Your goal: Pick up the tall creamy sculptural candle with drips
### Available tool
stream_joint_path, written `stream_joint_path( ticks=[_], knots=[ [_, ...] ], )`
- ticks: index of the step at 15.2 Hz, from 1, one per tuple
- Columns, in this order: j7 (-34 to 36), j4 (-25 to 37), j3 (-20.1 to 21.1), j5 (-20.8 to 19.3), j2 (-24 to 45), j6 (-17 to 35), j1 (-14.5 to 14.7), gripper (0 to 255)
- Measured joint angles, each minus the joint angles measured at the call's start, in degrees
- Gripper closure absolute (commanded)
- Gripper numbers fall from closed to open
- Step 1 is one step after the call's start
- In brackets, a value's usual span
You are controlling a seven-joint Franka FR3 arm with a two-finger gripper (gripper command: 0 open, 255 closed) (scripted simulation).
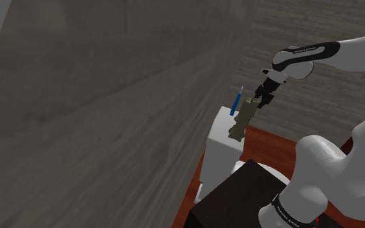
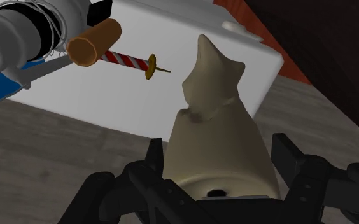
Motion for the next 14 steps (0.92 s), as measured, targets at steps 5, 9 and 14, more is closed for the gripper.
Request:
stream_joint_path(
  ticks=[5,9,14],
  knots=[
    [0.01,0.08,-0.18,0.02,0.02,-0.02,0.22,255],
    [0.09,1.54,1.64,0.19,0.02,-2.17,-1.25,255],
    [0.73,3.73,5.93,0.17,-0.35,-5.64,-4.69,255]
  ],
)
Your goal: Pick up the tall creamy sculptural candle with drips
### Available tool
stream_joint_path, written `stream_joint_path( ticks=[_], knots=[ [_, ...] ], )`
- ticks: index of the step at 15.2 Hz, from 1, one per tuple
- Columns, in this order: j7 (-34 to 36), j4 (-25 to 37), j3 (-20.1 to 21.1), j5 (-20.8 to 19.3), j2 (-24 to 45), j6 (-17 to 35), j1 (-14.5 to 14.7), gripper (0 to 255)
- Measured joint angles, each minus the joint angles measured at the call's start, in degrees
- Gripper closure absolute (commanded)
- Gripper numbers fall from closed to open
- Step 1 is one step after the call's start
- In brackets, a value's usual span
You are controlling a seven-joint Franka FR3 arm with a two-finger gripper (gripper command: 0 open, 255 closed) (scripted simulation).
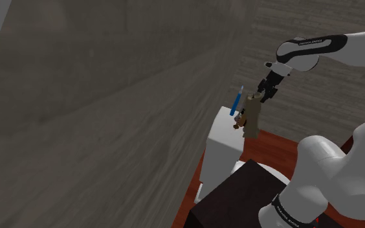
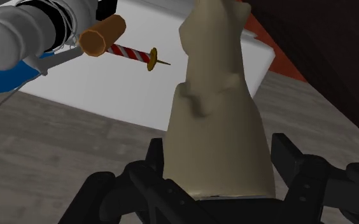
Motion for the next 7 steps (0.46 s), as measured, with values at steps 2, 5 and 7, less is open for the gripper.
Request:
stream_joint_path(
  ticks=[2,5,7],
  knots=[
    [0.38,0.98,1.44,-0.03,-0.19,-1.38,-0.95,255],
    [0.59,3.31,2.45,0.11,-0.24,-3.91,-1.4,255],
    [0.95,4.04,3.75,-0.04,-0.53,-5.06,-2.31,255]
  ],
)
